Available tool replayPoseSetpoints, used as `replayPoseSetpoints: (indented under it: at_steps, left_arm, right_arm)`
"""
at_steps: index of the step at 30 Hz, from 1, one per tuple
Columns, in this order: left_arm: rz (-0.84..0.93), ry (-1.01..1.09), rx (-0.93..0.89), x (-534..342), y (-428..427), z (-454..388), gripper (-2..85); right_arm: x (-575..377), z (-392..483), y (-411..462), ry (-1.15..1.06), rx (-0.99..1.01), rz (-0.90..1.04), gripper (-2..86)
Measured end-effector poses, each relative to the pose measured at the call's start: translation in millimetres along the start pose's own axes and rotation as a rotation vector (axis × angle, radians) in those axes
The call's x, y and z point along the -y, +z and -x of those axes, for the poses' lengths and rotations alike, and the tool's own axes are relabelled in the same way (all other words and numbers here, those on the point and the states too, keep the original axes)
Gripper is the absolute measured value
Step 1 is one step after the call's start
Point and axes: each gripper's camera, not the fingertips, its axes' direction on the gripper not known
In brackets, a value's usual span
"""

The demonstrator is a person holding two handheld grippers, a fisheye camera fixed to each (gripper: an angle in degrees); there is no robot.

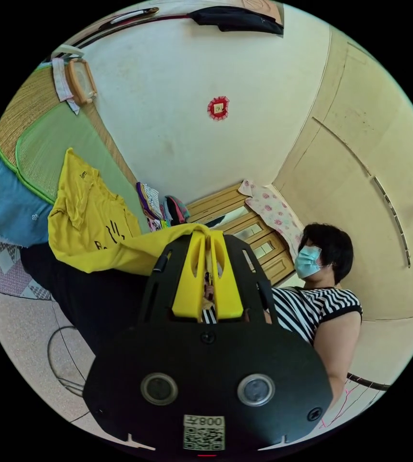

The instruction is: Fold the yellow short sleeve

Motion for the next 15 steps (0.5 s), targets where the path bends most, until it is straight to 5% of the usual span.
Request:
replayPoseSetpoints:
  at_steps: [15]
  left_arm:
    - [0.017,-0.033,0.116,197,85,71,1.7]
  right_arm:
    - [174,-116,122,0.118,-0.087,0.059,1.0]
